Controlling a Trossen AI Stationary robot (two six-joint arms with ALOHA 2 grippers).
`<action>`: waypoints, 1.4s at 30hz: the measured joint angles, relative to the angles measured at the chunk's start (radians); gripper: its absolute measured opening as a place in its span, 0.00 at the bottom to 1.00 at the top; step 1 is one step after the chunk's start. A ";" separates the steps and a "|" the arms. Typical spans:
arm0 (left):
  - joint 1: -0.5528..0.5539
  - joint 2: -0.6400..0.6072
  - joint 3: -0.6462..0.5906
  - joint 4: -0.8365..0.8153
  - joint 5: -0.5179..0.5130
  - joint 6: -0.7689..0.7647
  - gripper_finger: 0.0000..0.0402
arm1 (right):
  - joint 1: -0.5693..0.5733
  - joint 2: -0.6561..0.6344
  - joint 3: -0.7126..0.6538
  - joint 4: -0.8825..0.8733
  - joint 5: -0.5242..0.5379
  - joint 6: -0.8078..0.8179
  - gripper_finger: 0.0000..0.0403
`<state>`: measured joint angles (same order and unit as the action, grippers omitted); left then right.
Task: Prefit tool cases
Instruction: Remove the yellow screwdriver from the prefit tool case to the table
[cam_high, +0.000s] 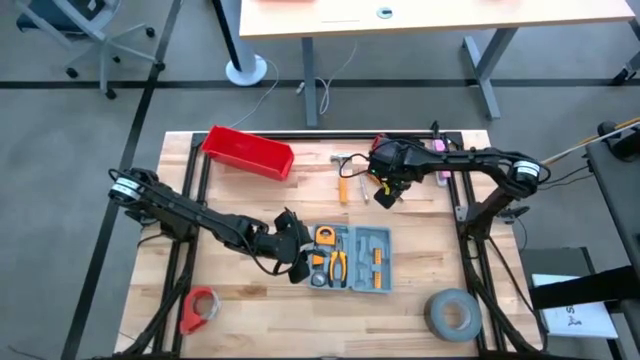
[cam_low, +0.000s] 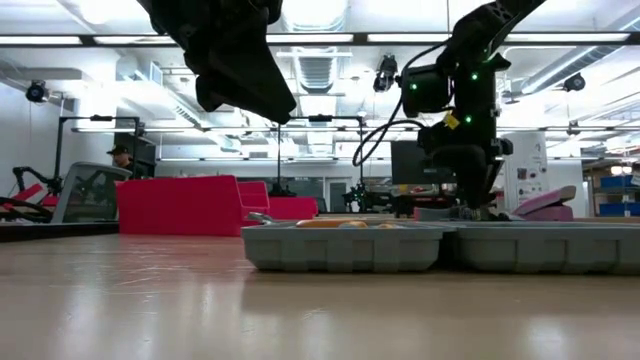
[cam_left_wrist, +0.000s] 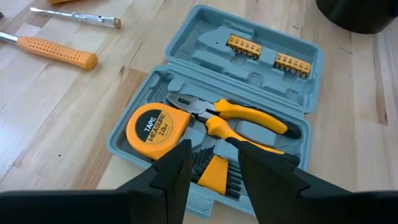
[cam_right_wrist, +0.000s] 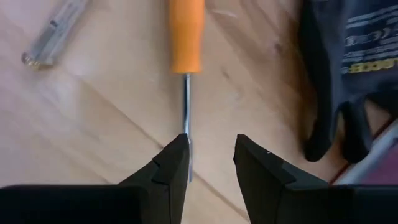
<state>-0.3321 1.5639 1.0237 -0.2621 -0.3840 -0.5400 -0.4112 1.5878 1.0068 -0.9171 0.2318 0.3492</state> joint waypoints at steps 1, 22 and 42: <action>0.000 0.000 0.000 0.000 0.000 0.000 0.35 | -0.003 0.000 -0.001 0.000 0.004 -0.001 0.27; 0.000 0.000 0.000 0.000 0.000 -0.004 0.35 | -0.035 0.000 -0.091 0.022 0.003 -0.022 0.26; 0.000 0.000 0.000 0.000 0.000 0.000 0.34 | -0.016 0.000 -0.128 0.076 -0.148 -0.037 0.24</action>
<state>-0.3321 1.5639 1.0237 -0.2622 -0.3836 -0.5404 -0.4268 1.5875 0.8783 -0.8415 0.0833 0.3120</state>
